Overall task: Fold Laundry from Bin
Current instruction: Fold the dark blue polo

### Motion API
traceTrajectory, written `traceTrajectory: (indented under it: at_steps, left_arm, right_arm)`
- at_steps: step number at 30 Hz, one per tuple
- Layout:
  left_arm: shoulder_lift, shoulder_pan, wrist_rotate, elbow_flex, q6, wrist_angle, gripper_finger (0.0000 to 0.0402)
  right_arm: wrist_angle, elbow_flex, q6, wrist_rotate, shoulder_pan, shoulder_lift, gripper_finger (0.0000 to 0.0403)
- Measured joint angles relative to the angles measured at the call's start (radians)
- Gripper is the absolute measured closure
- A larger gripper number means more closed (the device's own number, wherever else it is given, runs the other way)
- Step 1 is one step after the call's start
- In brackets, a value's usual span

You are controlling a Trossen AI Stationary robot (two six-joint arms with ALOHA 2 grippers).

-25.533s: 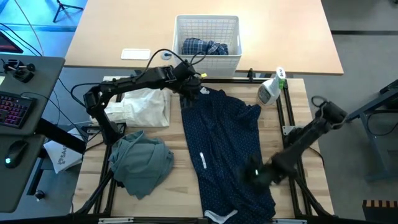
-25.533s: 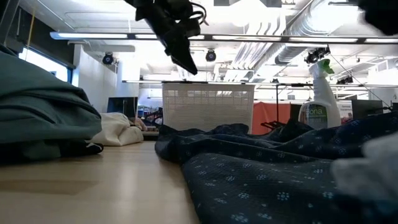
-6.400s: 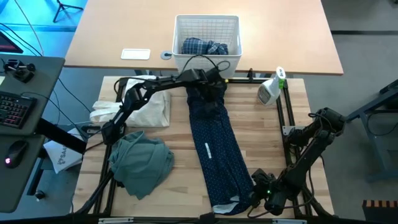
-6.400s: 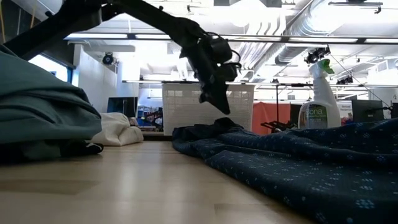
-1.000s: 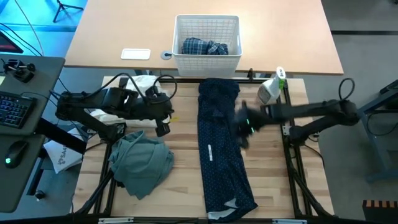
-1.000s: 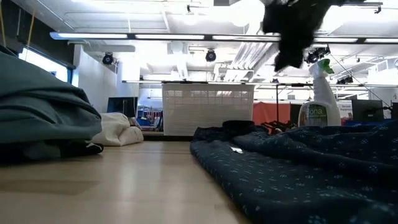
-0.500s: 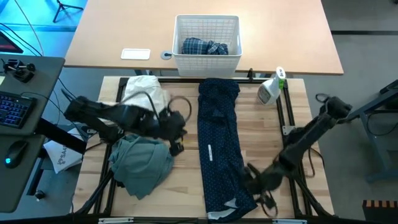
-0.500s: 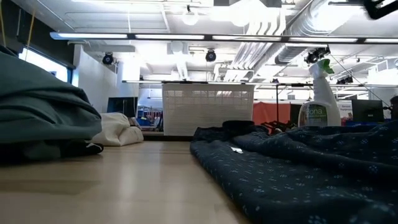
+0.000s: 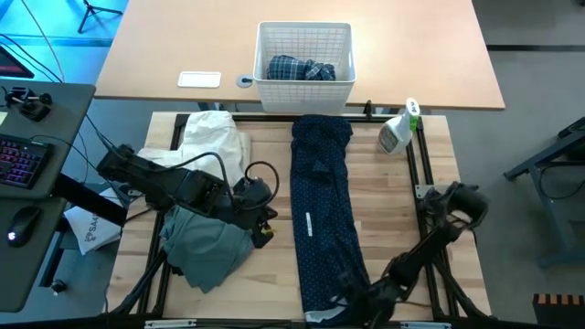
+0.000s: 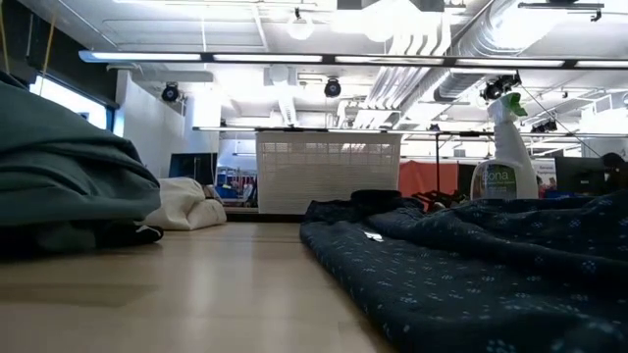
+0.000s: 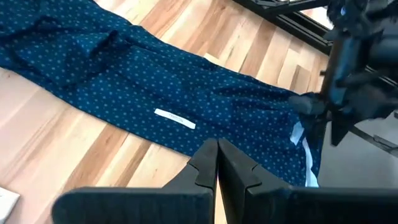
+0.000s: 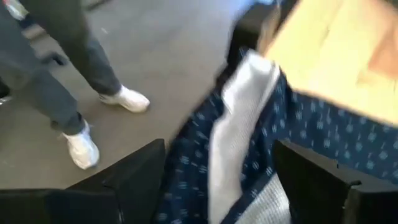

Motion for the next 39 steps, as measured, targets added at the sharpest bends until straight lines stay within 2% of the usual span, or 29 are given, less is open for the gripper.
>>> traceTrajectory:
  at_steps: [4, 7, 10, 14, 15, 21, 26, 31, 36, 39]
  left_arm:
    - [0.0, -0.001, 0.022, 0.0, 0.008, -0.005, 0.0401]
    - [0.0, -0.007, 0.039, 0.0, 0.034, -0.008, 0.0402]
    - [0.0, -0.017, 0.04, 0.0, 0.053, -0.009, 0.0402]
    - [-0.023, -0.035, 0.039, 0.0, 0.065, -0.013, 0.0401]
    - [-0.035, -0.041, 0.04, 0.0, 0.075, -0.014, 0.0402]
    - [-0.137, -0.07, 0.022, 0.0, 0.129, -0.058, 0.0401]
    - [-0.216, -0.085, -0.049, 0.0, 0.192, -0.119, 0.0401]
    - [-0.268, -0.085, -0.068, 0.0, 0.273, -0.154, 0.0401]
    - [-0.292, -0.085, -0.062, 0.0, 0.359, -0.157, 0.0401]
    - [-0.295, -0.086, -0.062, 0.0, 0.396, -0.157, 0.0401]
  right_arm:
    - [-0.096, 0.061, 0.07, 0.003, -0.015, 0.082, 0.0137]
    - [-0.205, 0.103, 0.148, 0.009, -0.013, 0.107, 0.0177]
    - [-0.297, 0.12, 0.219, 0.006, -0.013, 0.115, 0.0245]
    - [-0.339, 0.12, 0.288, 0.007, -0.019, 0.108, 0.0364]
    - [-0.353, 0.13, 0.306, -0.004, -0.024, 0.103, 0.0381]
    - [-0.462, 0.235, 0.466, -0.123, -0.095, 0.033, 0.0387]
    - [-0.45, 0.339, 0.528, -0.179, -0.163, -0.057, 0.0394]
    - [-0.447, 0.459, 0.608, -0.26, -0.198, -0.06, 0.0398]
    - [-0.452, 0.531, 0.761, -0.256, -0.206, -0.053, 0.0399]
    - [-0.466, 0.567, 0.791, -0.244, -0.241, -0.082, 0.04]
